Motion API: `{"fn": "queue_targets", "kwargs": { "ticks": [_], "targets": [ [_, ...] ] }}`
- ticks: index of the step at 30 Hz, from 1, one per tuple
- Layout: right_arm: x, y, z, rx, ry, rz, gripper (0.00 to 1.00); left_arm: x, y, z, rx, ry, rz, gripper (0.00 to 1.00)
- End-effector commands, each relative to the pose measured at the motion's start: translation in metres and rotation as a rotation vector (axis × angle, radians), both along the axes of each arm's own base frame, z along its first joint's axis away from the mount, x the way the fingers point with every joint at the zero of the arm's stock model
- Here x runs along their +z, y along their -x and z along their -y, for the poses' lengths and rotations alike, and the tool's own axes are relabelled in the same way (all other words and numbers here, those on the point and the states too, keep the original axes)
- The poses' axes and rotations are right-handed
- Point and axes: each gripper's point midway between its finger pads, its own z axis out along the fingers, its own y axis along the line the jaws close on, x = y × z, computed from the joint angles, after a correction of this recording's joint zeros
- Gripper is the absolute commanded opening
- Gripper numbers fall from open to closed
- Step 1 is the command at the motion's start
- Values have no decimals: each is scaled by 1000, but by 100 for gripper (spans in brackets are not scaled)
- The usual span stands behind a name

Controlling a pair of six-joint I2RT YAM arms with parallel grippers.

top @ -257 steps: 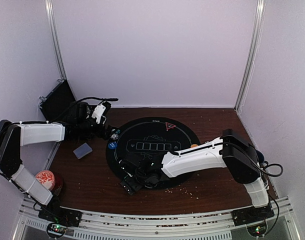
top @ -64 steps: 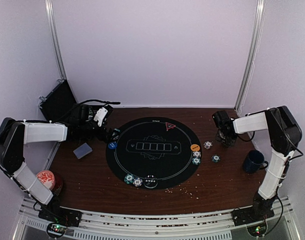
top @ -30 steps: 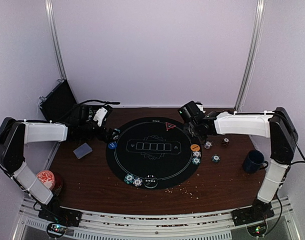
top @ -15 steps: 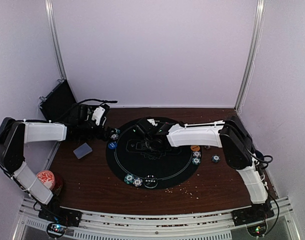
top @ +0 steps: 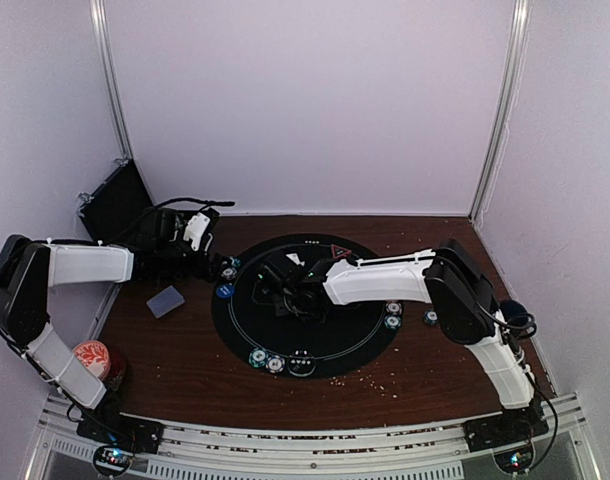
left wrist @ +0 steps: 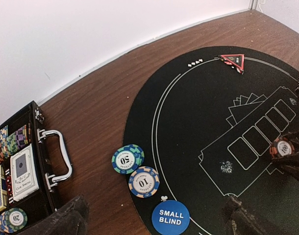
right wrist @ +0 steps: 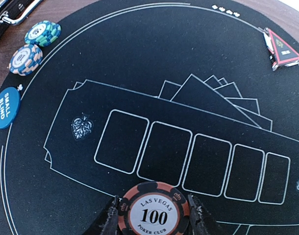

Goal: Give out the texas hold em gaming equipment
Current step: Place the poker chips pile on the poker table mat.

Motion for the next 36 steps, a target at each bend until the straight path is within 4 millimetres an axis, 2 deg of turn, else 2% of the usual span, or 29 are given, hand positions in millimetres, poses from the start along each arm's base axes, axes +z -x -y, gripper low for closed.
{"fn": "queue_targets", "kwargs": {
  "ticks": [1, 10, 13, 15, 17, 20, 24, 27, 31, 34, 36],
  "targets": [
    [-23, 6, 0, 21, 22, -37, 38, 16, -11, 2, -5, 17, 47, 98],
    [-35, 10, 2, 30, 35, -61, 42, 15, -10, 4, -19, 18, 40, 98],
    [-37, 12, 2, 36, 42, -75, 50, 13, -9, 6, -33, 19, 34, 98],
    [-35, 14, 2, 41, 40, -81, 61, 11, -8, 9, -49, 19, 27, 98],
    [-26, 14, 3, 42, 35, -77, 75, 9, -8, 11, -67, 15, 17, 98],
    [-8, 15, 7, 40, 45, -65, 88, 6, -5, 15, -98, 12, 0, 98],
    [38, 19, 15, 61, 29, -42, 98, 8, 11, 33, -244, 35, -40, 98],
    [77, 25, 32, 60, 12, 1, 100, 9, 23, 50, -348, 33, -75, 98],
    [120, 33, 73, 20, -16, 56, 100, -5, 43, 85, -490, -54, -119, 98],
    [134, 43, 118, -31, -33, 83, 100, -22, 57, 112, -583, -109, -181, 98],
    [133, 46, 146, -61, -43, 85, 100, -30, 62, 126, -623, -132, -216, 98]
  ]
}}
